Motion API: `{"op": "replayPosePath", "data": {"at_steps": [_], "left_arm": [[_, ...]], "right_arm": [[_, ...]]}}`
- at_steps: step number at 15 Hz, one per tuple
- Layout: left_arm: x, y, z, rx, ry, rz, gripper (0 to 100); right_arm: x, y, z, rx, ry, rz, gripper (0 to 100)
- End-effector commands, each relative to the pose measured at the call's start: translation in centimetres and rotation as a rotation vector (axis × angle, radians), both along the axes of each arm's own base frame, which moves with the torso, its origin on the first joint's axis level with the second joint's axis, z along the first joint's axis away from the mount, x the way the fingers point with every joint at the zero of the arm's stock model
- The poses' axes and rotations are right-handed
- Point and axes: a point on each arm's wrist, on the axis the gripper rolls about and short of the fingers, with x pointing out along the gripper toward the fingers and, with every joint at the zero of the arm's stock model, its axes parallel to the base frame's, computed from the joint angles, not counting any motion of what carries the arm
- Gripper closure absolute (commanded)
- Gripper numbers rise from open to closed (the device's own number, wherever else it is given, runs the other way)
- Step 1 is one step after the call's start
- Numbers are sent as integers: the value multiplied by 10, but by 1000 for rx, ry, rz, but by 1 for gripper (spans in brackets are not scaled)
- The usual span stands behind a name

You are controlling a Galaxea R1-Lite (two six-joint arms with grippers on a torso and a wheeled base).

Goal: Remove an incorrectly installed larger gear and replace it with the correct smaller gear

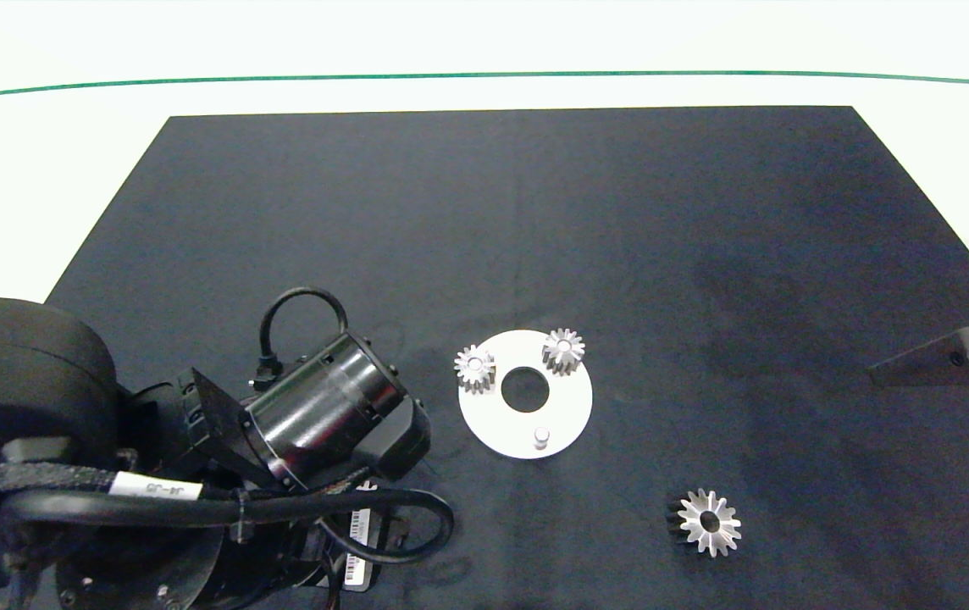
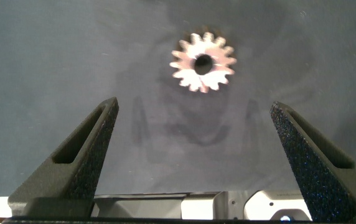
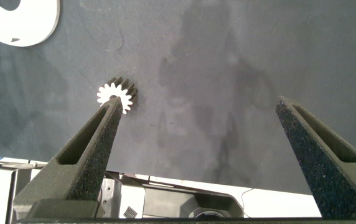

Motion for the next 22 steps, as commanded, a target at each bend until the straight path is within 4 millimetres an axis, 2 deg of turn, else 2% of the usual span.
{"op": "replayPosePath", "data": {"at_steps": [1, 6, 10, 22], "left_arm": [[2, -6, -2, -12, 1, -7, 0], [6, -10, 1, -46, -22, -11, 0], [14, -18, -8, -68, -36, -7, 0], [24, -12, -22, -47, -40, 5, 0]], "right_arm": [[-1, 0, -2, -3, 9, 0, 0], [0, 1, -2, -3, 12, 0, 0], [-1, 0, -1, 1, 8, 0, 0], [-2, 2, -3, 1, 13, 13, 0]]}}
